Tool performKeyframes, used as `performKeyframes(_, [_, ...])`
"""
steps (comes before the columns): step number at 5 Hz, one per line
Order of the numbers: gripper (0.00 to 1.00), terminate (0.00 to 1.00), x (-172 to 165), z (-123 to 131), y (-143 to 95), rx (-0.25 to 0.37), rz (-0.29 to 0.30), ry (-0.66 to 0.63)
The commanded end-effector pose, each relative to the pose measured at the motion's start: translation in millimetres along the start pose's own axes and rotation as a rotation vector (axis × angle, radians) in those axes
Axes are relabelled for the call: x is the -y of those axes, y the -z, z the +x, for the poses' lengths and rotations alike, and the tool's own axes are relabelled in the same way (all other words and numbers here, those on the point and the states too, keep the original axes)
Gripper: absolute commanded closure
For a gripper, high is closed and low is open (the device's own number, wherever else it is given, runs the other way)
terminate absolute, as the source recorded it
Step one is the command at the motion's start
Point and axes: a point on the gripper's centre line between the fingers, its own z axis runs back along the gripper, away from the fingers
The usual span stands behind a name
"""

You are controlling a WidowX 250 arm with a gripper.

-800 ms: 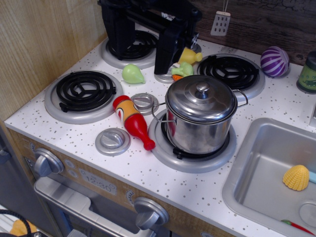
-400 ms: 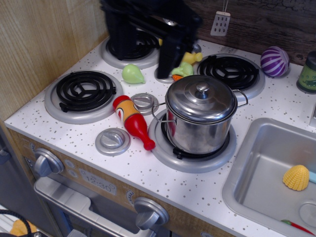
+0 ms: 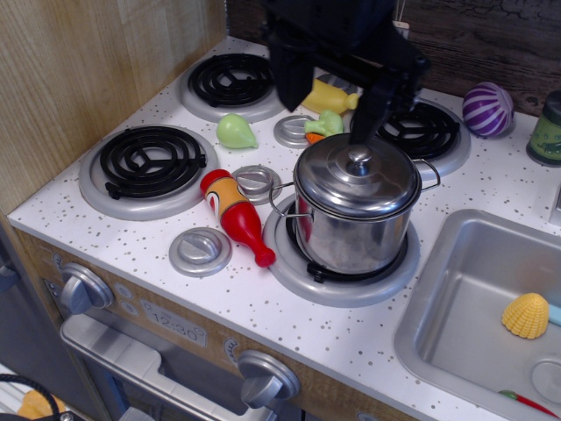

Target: Take lid off pot or pan

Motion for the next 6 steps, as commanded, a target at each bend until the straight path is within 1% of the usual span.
performKeyframes(1, [0.00, 0.00, 6.0, 25.7, 13.1, 0.089, -0.048, -0.003])
performKeyframes(2, [0.00, 0.00, 10.6, 31.3, 27.3, 0.117, -0.065, -0.003])
performKeyframes(3, [0.00, 0.00, 10.9, 29.7, 40.6, 0.132, -0.063, -0.003])
performKeyframes(4, [0.00, 0.00, 6.5, 26.8, 47.9, 0.121, -0.085, -0.001])
performKeyframes(5, [0.00, 0.00, 3.1, 22.6, 49.2, 0.105, -0.083, 0.004])
performKeyframes(6, [1.00, 0.00, 2.4, 21.7, 54.5, 0.097, -0.101, 0.002])
